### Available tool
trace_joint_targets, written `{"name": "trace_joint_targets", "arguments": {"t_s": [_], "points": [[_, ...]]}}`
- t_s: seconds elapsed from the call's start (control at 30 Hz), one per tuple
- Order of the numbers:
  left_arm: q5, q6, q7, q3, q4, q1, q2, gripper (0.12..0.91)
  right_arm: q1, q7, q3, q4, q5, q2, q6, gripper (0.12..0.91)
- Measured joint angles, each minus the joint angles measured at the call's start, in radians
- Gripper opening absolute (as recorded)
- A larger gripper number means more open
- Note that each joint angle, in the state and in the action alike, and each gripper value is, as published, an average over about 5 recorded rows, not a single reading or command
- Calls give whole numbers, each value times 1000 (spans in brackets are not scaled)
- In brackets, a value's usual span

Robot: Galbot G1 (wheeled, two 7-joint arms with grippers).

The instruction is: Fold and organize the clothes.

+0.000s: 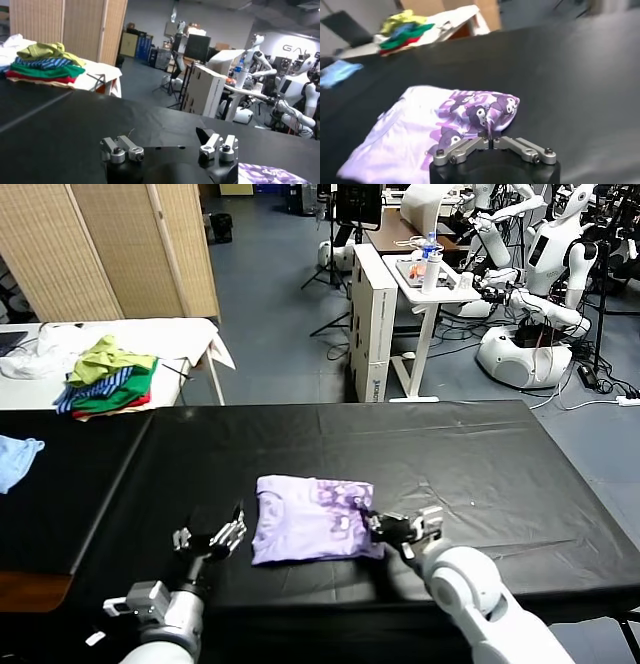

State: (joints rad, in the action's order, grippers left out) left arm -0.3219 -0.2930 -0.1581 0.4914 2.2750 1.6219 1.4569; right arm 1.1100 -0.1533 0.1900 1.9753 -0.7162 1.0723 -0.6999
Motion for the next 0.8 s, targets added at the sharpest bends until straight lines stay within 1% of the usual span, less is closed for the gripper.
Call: {"name": "trace_joint_targets", "arguments": {"t_s": [0.03, 0.07, 0.13, 0.27, 0.3, 0.4, 0.43, 0.5, 0.53, 0.63, 0.7, 0.8], "points": [[0, 0, 0, 0, -1, 1, 2, 907, 4, 3, 9, 4, 2, -10, -1, 150], [0, 1, 0, 0, -3, 1, 4, 907, 9, 5, 17, 9, 6, -19, -2, 171], [0, 1, 0, 0, -9, 0, 9, 907, 19, 8, 31, 20, 20, -34, -1, 252], [0, 2, 1, -2, -16, 1, 17, 907, 41, 23, 57, 47, 65, -62, 19, 496], [0, 2, 1, -2, -17, 2, 18, 907, 47, 31, 62, 55, 80, -70, 33, 572], [3, 4, 1, -2, -20, 3, 23, 907, 63, 51, 69, 70, 127, -91, 97, 753], [5, 6, 2, -2, -21, 5, 24, 907, 65, 53, 68, 71, 141, -94, 121, 803], [10, 9, 2, -2, -22, 9, 28, 907, 66, 52, 63, 65, 178, -94, 169, 873], [14, 10, 3, -2, -22, 11, 30, 907, 65, 52, 60, 59, 201, -92, 188, 890], [23, 18, 4, -2, -24, 21, 37, 907, 59, 55, 43, 28, 285, -78, 226, 905], [29, 25, 5, -2, -25, 29, 40, 907, 55, 62, 27, -1, 344, -66, 231, 906], [36, 34, 6, -2, -24, 40, 42, 907, 48, 77, 1, -42, 421, -50, 212, 907]]}}
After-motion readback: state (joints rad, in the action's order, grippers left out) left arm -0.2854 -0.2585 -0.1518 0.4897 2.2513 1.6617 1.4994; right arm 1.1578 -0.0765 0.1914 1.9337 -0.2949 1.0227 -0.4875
